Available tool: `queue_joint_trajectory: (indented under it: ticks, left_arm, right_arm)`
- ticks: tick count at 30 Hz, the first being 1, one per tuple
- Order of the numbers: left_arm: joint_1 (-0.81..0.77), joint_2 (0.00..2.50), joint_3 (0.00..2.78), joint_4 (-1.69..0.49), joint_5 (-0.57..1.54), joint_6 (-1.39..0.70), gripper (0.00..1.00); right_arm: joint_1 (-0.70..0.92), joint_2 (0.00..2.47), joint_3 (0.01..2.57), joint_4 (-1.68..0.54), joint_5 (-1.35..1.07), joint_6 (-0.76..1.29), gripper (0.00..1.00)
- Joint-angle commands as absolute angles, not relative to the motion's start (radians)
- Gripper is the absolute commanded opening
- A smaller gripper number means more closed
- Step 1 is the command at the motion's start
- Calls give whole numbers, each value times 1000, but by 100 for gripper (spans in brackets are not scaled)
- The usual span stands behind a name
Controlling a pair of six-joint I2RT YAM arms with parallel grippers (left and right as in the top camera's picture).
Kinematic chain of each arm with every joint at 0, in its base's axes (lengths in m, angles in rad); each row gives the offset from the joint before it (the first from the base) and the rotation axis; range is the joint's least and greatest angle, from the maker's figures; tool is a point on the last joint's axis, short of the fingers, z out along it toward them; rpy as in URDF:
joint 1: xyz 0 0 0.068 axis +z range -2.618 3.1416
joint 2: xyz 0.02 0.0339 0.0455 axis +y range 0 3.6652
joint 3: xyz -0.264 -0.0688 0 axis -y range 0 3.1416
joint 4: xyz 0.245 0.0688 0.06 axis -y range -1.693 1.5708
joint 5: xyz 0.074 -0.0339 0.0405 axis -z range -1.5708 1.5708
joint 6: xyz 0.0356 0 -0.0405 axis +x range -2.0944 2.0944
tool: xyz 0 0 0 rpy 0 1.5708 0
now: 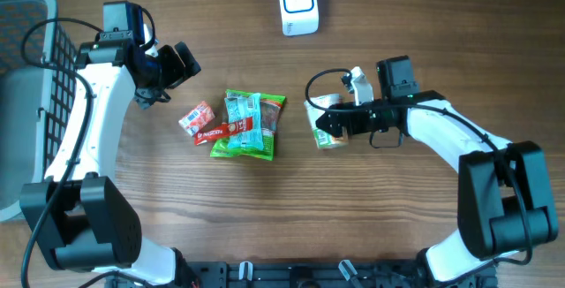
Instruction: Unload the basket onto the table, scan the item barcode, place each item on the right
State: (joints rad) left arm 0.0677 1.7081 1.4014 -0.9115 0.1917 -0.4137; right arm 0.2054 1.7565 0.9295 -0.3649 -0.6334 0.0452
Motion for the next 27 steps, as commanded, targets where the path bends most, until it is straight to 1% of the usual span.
queue_joint_trajectory:
  ticks: [1,2,3,4,8,10,12,16,18,21,25,27]
  left_arm:
    - [70,1709,1401,-909,189,-420,100]
    - [70,1709,1401,-909,189,-420,100]
    - [70,1709,1401,-909,189,-420,100]
    - [70,1709,1401,-909,189,-420,100]
    - [70,1709,1401,-909,189,-420,100]
    - [70,1709,1401,-909,189,-420,100]
    - [70,1709,1401,-909,189,-420,100]
    - [70,1709,1401,-909,189,-420,100]
    - [70,1709,1401,-909,189,-420,100]
    - [70,1709,1401,-909,189,-420,100]
    - [70,1709,1401,-909,189,-420,100]
    - [70,1709,1401,-909,189,-420,100]
  right_arm:
    - [212,1745,923,-353,-576,60,77]
    - [212,1745,923,-351,-577,61,72]
    - [212,1744,924,-349,-577,64,71]
    - [212,1740,931,-356,-576,63,67]
    - [211,1686,985,-413,-556,59,64]
    - [211,1629,1040,-453,-491,59,61]
    - [211,1591,1097,-494,-421,60,59]
    - [229,1591,1354,-686,-224,44,58]
    - [260,1613,1513,-741,-83,44,55]
    - [326,1667,1663,-704,118,25,55]
    - [423,1760,1675,-536,358,-44,54]
    - [471,1835,1675,-420,480,-126,54]
